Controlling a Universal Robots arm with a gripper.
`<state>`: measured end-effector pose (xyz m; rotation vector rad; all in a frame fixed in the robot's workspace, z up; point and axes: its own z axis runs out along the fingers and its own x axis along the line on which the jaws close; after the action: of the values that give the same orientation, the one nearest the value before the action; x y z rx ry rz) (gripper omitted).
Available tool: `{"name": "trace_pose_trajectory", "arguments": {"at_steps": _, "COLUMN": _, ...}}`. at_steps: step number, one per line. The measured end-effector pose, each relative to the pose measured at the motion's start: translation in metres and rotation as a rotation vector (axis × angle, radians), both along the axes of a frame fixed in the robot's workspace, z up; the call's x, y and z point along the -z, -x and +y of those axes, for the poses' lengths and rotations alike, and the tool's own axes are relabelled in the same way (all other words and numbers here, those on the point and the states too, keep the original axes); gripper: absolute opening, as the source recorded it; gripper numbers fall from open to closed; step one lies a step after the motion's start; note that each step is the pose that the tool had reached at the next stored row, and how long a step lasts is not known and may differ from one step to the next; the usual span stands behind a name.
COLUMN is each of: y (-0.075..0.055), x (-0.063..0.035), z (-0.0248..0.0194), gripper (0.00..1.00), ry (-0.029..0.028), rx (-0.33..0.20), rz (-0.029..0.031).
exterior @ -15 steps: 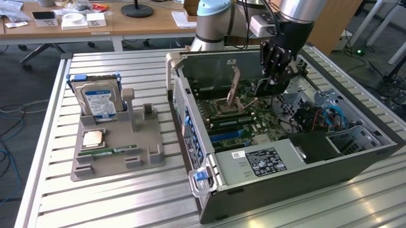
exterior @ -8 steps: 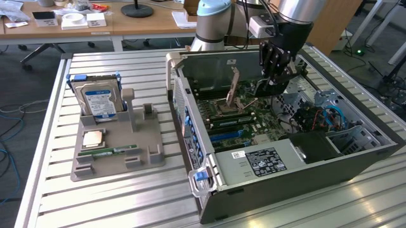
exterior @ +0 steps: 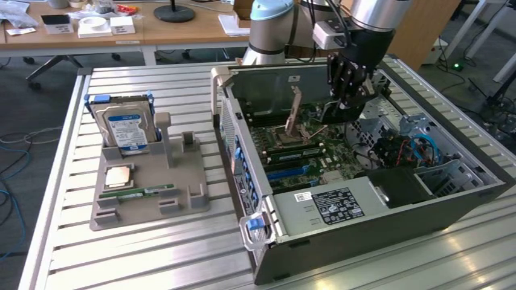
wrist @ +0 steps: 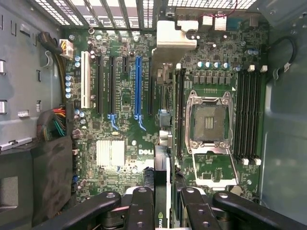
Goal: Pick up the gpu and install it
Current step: 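Insert the gpu into the slot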
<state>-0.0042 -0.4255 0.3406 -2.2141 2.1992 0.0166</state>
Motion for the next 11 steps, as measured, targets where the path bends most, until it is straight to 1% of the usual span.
{"name": "trace_pose_trajectory", "arguments": {"at_steps": 5, "y": 0.0011, "x": 0.0002, "z": 0.0, "gripper": 0.26, "ry": -0.0004, "rx": 0.0, "rz": -0.0004}}
{"name": "trace_pose_trajectory", "arguments": {"at_steps": 11, "y": 0.0028, "x": 0.0032, "z": 0.0, "gripper": 0.26, "ry": -0.0003, "rx": 0.0, "rz": -0.0004}}
